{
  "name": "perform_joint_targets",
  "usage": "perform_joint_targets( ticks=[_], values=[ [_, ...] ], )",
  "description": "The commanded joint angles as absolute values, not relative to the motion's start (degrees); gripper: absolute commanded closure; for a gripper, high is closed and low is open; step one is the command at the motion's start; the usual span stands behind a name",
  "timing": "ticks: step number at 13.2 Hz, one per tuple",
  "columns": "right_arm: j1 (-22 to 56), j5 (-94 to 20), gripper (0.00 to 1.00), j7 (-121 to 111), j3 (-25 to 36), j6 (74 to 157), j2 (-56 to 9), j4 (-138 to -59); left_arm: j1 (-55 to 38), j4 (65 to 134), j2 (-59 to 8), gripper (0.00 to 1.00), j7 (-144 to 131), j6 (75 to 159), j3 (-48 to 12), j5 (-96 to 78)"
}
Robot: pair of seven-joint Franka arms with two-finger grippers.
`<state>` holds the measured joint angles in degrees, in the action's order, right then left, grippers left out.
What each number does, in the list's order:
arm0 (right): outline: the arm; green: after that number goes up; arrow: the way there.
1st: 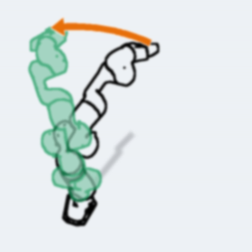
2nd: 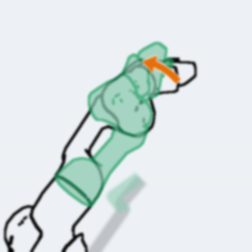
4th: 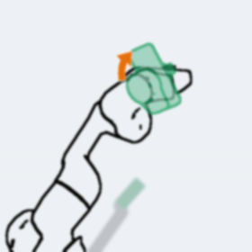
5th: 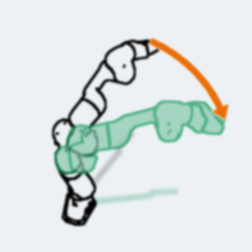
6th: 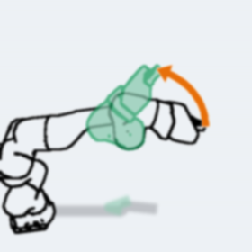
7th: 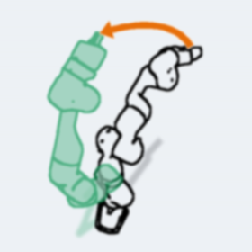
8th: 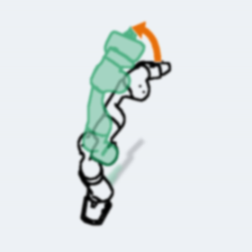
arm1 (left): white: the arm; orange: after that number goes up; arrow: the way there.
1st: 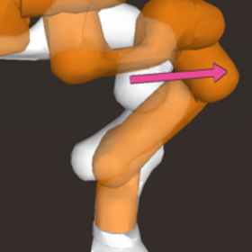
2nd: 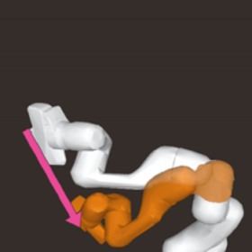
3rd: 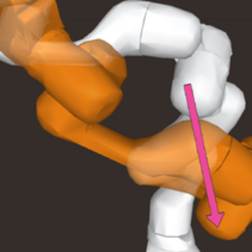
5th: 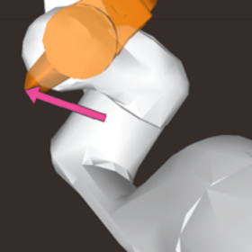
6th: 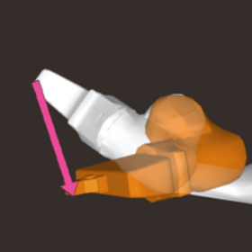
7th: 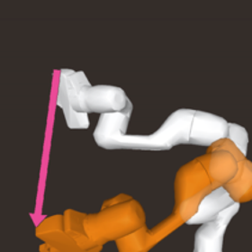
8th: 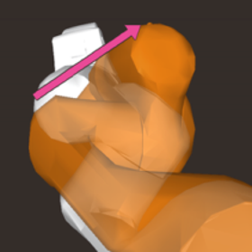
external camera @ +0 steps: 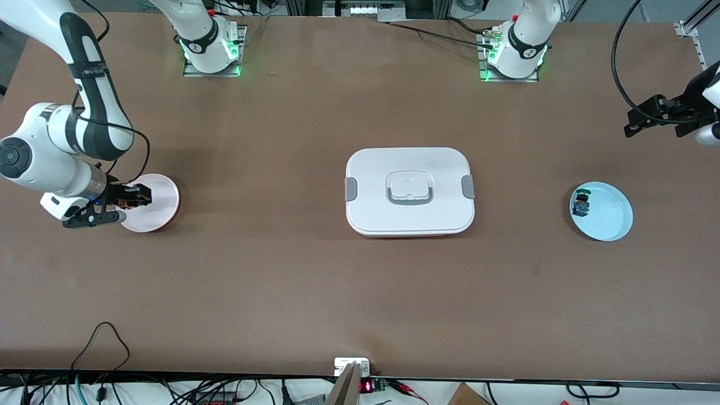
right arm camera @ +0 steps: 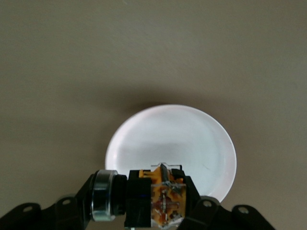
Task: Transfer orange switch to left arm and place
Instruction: 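Close the right gripper on the orange switch, then lift the orange switch with the right gripper toward the white box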
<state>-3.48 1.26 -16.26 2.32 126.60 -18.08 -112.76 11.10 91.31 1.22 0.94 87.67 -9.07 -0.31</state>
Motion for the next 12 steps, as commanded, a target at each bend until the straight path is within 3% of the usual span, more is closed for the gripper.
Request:
perform_joint_targets(
  ticks=[1,5,8,12],
  values=[
    [-3.69,0.53,0.89,-18.19,-1.13,123.58,-16.27,-109.44,10.81,89.82,0.79,0.00,0.44,86.40,-9.05,0.09],
    [-1.33,-2.18,0.98,-18.19,-3.78,116.22,-13.10,-102.77,10.81,89.82,0.79,0.00,0.44,86.40,-9.14,0.09],
    [0.52,-12.87,1.00,-18.46,-3.87,108.74,-11.52,-97.23,10.72,89.82,0.79,0.00,0.18,86.40,-9.14,0.09],
    [6.05,-16.17,1.00,-25.29,-3.95,108.63,-10.46,-92.91,10.64,89.82,0.88,0.00,0.44,86.40,-9.23,0.09]
  ],
)
